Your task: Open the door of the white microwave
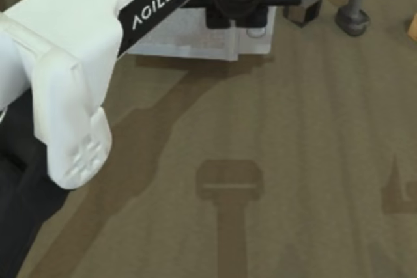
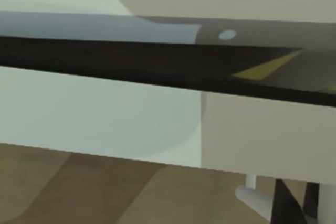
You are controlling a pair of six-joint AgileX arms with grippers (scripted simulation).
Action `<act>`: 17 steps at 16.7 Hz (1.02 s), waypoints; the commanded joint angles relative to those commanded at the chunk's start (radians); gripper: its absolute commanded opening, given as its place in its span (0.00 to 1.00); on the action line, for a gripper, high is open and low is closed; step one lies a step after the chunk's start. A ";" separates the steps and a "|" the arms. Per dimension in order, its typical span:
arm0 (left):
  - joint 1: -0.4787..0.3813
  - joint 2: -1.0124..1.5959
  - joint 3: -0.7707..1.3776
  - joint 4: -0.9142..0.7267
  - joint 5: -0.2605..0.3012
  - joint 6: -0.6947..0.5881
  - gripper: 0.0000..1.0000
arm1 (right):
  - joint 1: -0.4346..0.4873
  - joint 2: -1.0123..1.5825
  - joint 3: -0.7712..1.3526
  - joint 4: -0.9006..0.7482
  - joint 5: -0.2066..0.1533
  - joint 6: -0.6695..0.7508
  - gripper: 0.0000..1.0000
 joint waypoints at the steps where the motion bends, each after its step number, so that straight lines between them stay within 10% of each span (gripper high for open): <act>1: 0.000 0.000 0.000 0.000 0.000 0.000 0.00 | 0.000 0.000 0.000 0.000 0.000 0.000 1.00; 17: 0.003 -0.144 -0.259 0.141 0.037 0.086 0.00 | 0.000 0.000 0.000 0.000 0.000 0.000 1.00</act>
